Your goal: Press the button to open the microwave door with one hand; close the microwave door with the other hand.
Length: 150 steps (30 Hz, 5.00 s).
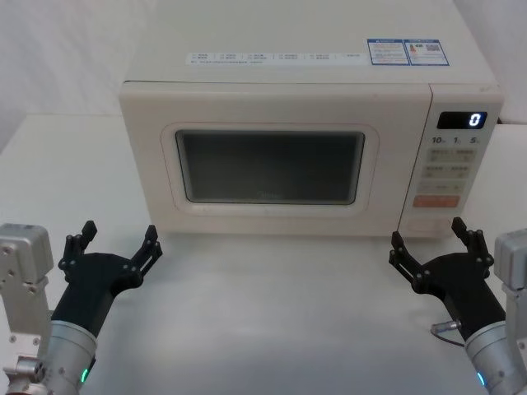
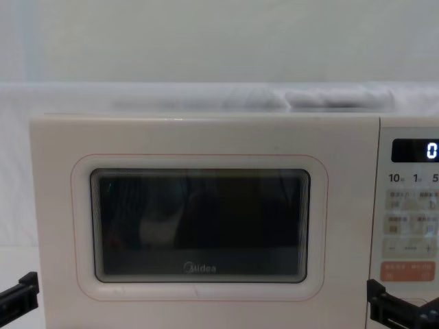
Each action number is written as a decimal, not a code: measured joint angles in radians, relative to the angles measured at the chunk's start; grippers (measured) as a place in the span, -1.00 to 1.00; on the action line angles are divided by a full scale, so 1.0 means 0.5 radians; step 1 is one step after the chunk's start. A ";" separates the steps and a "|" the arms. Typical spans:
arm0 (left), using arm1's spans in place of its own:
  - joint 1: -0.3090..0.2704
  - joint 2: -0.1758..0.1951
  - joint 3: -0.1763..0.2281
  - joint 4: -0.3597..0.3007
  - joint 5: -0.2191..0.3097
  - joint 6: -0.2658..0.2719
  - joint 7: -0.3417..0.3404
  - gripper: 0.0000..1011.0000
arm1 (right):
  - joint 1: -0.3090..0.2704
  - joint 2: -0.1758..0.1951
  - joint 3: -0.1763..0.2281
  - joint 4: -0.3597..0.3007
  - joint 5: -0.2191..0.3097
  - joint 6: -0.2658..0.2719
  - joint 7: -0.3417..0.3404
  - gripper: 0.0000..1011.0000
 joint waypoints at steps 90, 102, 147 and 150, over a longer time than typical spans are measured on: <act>0.000 0.000 0.000 0.000 0.000 0.000 0.000 0.98 | 0.000 -0.001 0.000 0.002 0.000 0.000 0.000 -1.00; 0.000 0.000 0.000 0.000 0.000 0.000 0.000 0.98 | -0.017 -0.048 0.048 -0.040 0.001 0.058 0.044 -1.00; 0.000 0.000 0.000 0.000 0.000 0.000 0.000 0.98 | 0.288 -0.198 0.241 0.300 0.067 0.505 0.276 -1.00; 0.000 0.000 0.000 0.000 0.000 0.000 0.000 0.98 | 0.311 -0.203 0.237 0.321 0.061 0.504 0.275 -1.00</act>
